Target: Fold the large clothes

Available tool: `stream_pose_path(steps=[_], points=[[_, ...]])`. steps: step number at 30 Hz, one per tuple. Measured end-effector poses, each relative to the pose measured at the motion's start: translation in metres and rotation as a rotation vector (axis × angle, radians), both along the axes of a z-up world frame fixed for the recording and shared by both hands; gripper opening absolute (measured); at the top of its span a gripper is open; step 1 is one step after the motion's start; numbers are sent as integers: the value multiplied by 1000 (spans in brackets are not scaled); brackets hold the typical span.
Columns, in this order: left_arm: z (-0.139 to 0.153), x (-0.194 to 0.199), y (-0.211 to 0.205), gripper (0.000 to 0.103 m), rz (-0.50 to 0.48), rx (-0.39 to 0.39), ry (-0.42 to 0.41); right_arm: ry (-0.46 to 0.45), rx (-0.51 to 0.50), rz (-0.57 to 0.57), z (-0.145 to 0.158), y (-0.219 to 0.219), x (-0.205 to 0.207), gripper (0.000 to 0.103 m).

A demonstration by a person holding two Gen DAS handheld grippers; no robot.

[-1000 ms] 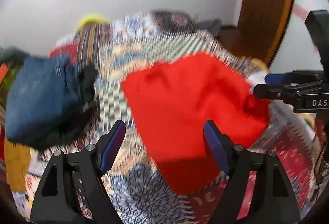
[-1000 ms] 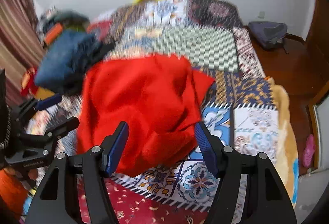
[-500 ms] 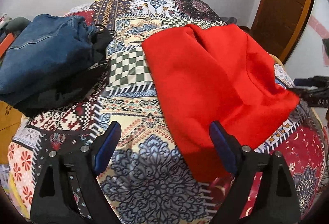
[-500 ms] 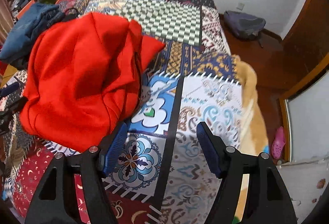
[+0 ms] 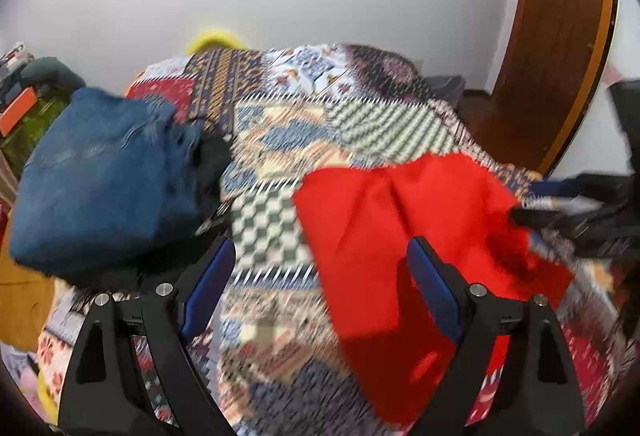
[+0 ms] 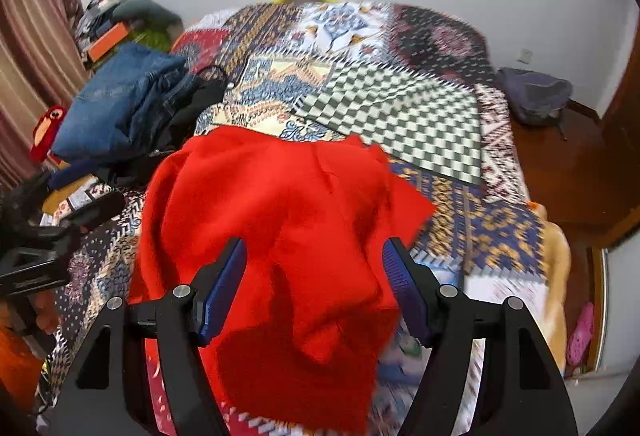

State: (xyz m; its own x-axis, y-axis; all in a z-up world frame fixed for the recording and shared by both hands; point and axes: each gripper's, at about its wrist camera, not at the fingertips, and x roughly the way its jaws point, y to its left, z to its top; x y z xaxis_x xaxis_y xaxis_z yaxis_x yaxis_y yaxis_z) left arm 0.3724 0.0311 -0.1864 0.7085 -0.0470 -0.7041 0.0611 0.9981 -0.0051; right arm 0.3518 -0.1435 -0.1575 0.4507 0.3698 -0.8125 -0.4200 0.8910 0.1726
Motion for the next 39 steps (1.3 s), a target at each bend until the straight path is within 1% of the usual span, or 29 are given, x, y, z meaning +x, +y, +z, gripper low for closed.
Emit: stream_pose_path(steps=[3,5,8,10,11,12,14,15,17,20,22,24,26,27,28,30,32,33,34,36,39], points=[[-8,20,-11,88,-22,24,-6,46,-18,-22,-20,4,21,67],[-21,34,-13,88,-4,50,26,73,-15,-61,-32,-6,34,67],[-45,48,-6,88,29,54,82,118,26,-137,-51,-30,55,69],[-55,49,2,89,36,13,94,113,9,-163,-56,-37,62,69],[-56,48,4,89,40,-1,96,96,-15,-183,-56,-39,62,69],[-57,46,6,89,42,-11,93,75,-17,-184,-53,-40,61,69],[-55,40,6,89,55,-1,81,24,-40,-208,-44,-40,55,69],[-54,37,5,88,56,4,77,-8,-49,-206,-36,-39,49,69],[-53,33,4,88,54,14,80,-21,-33,-159,-26,-37,40,70],[-53,26,1,88,32,12,99,19,12,-78,-21,-34,24,71],[-55,20,1,88,25,6,109,44,5,-29,-26,-31,11,71],[-57,14,1,89,23,-14,123,59,-42,-11,-37,-29,6,71],[-59,8,2,89,26,-32,135,75,-108,-21,-53,-34,5,71],[-60,5,3,89,25,-42,142,85,-113,-30,-58,-39,7,71],[-60,2,3,89,23,-51,148,96,-97,-56,-60,-49,10,73],[-57,-6,5,89,19,-64,149,101,-66,-132,-57,-68,13,73],[-54,-13,6,89,12,-55,147,55,-99,-213,-47,-81,13,73],[-52,-16,6,88,12,-46,146,21,-133,-249,-40,-86,12,73],[-50,-19,7,88,13,-40,146,6,-133,-247,-34,-88,9,73],[-45,-22,10,88,11,-54,147,-2,-73,-194,-20,-89,2,73],[-38,-23,12,88,32,-58,150,-32,-36,-148,-1,-79,-8,75]])
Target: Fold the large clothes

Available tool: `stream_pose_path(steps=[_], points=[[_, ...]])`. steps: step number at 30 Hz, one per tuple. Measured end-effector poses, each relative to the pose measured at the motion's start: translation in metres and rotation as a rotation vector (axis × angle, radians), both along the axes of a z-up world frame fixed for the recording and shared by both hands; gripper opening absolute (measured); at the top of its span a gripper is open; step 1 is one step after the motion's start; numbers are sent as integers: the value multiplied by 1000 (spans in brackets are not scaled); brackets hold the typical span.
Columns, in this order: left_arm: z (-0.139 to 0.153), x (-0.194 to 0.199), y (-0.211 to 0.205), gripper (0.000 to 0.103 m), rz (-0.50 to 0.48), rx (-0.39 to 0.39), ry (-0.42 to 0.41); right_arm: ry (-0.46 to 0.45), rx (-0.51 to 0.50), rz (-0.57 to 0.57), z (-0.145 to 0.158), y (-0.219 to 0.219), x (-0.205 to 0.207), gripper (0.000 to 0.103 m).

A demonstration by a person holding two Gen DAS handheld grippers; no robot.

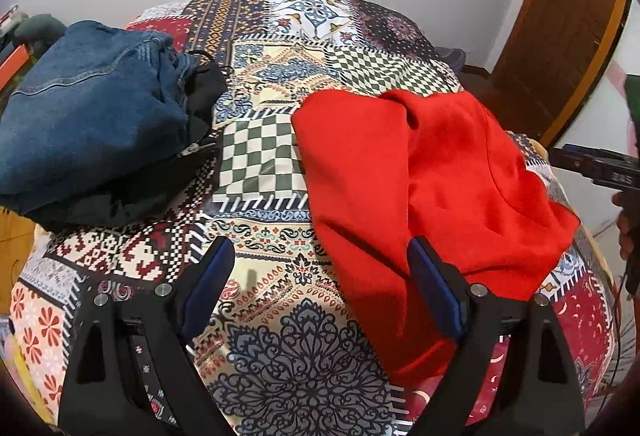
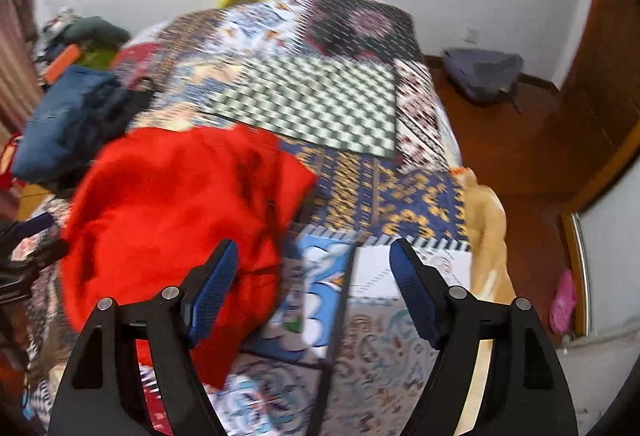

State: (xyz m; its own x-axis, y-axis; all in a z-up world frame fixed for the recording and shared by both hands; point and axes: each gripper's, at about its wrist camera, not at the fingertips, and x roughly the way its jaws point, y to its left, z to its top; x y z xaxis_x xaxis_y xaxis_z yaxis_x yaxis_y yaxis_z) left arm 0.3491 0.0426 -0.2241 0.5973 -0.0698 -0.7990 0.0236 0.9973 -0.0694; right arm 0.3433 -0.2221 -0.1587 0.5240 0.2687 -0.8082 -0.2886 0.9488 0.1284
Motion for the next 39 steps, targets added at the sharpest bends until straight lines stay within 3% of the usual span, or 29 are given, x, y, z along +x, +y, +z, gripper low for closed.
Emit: stream_pose_path(steps=[4,8,11,15,17,20,28,31,35,39], points=[[6,3,-5,88,2,-27,-5,29,78,63,2,20,-3,75],[-3,16,-8,88,-19,-115,52,161,152,109,-23,38,9,75],[-23,30,-1,88,-5,-244,138,267,159,110,-52,44,21,75],[-49,46,11,88,10,-419,235,419,285,51,-85,25,36,76],[-59,52,14,88,7,-497,265,435,323,54,-88,20,42,75],[-75,65,12,88,-2,-586,306,449,304,102,-90,29,51,76],[-85,86,-4,88,-36,-655,295,492,344,150,-101,49,72,80],[-85,86,0,78,-32,-668,292,484,360,150,-99,52,71,73],[-82,80,10,56,-35,-713,288,489,415,117,-94,46,65,43],[-64,70,3,45,-96,-663,261,475,427,106,-75,46,54,29]])
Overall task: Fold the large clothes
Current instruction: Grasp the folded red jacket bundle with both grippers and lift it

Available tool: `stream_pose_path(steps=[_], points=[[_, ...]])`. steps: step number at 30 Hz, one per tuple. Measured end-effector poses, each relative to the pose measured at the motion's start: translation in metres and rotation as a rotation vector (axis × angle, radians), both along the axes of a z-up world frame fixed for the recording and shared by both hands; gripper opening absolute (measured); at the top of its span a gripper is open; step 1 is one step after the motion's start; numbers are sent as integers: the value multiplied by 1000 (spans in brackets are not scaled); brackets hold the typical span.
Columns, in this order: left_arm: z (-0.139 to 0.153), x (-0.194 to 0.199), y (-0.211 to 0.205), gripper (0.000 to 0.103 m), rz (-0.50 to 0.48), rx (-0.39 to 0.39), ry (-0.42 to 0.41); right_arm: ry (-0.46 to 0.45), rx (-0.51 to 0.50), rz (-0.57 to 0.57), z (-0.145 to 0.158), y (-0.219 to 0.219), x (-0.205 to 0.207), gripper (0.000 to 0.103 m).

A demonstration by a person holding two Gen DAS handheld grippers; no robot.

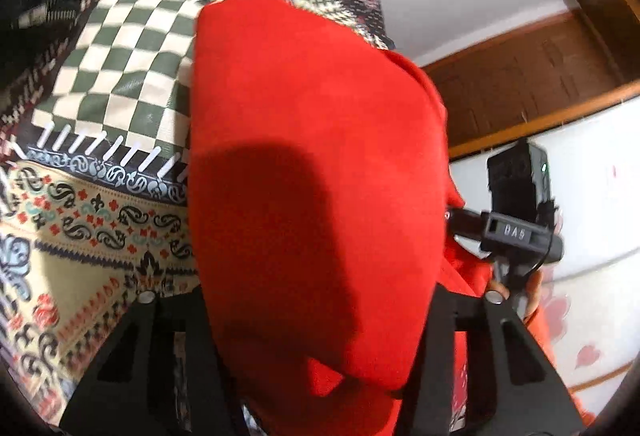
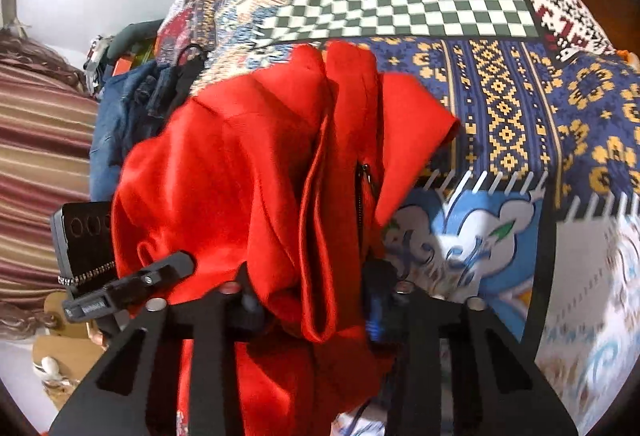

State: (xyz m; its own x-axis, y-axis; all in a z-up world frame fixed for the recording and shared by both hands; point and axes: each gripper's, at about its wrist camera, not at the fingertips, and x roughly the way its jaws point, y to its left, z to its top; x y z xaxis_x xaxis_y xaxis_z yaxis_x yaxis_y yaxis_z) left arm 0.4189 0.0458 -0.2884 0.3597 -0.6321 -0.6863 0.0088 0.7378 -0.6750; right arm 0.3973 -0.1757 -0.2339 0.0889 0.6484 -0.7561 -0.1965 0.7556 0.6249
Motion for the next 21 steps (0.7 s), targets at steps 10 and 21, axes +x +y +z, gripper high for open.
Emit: stream_pose_path(steps=[10,21], points=[[115,-37,20,40,-24,142,-214,-219,3,65,104,41,-39,20],[260,-57,126,40,87,278,-463,-539,99,136,226,156,-40,20]])
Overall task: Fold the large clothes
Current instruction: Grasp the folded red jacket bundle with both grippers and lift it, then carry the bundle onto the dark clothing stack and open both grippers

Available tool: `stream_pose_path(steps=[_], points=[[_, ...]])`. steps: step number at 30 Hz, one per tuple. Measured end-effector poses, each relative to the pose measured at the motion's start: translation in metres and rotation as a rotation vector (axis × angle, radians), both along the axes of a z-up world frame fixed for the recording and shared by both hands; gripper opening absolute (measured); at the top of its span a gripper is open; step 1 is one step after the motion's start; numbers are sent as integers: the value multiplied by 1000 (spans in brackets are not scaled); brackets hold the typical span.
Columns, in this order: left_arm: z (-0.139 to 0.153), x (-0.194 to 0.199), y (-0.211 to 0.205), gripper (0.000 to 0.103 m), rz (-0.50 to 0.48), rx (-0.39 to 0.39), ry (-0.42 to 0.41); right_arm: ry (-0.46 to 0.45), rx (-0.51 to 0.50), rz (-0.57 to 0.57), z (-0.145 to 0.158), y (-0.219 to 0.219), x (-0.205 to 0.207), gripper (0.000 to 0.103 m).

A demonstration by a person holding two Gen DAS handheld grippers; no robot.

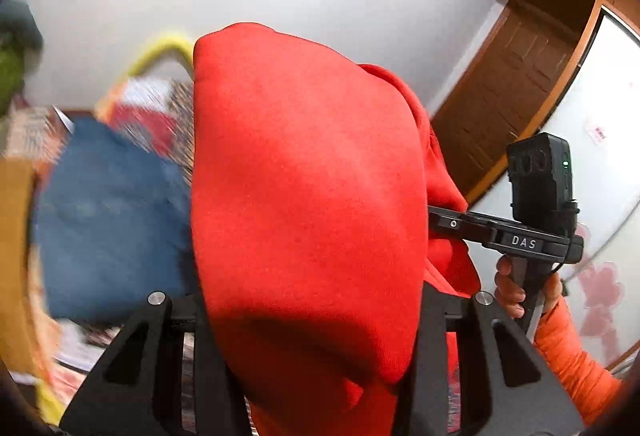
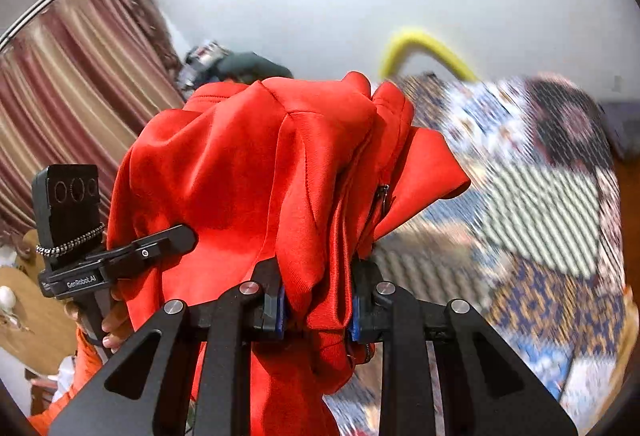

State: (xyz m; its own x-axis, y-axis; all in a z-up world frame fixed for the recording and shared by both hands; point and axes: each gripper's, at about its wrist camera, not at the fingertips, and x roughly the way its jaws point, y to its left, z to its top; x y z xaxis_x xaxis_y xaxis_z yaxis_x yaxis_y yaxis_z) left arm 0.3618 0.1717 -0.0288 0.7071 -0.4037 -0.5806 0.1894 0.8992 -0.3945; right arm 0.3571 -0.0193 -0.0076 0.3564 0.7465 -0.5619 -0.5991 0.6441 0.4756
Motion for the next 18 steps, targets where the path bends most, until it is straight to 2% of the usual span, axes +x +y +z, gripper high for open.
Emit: stream_pose_path(steps=[5,7,9,12,16,18], points=[[21,2,60,40,65,91,-1,-65,11,20,3,60,7,20],[20,12,75,40,83,123,4,-60,14,34,-4,87,15,20],[13,25,95,40,99,124,15,-41,13,37,-15,109,27,20],[-15,50,129,40,127,106,64,7,-18,24,-40,143,46,20],[-71,80,164,45,174,101,199,39,-111,-5,-81,170,70,20],[-100,103,169,65,218,183,300,-6,-208,-15,-106,182,79,20]])
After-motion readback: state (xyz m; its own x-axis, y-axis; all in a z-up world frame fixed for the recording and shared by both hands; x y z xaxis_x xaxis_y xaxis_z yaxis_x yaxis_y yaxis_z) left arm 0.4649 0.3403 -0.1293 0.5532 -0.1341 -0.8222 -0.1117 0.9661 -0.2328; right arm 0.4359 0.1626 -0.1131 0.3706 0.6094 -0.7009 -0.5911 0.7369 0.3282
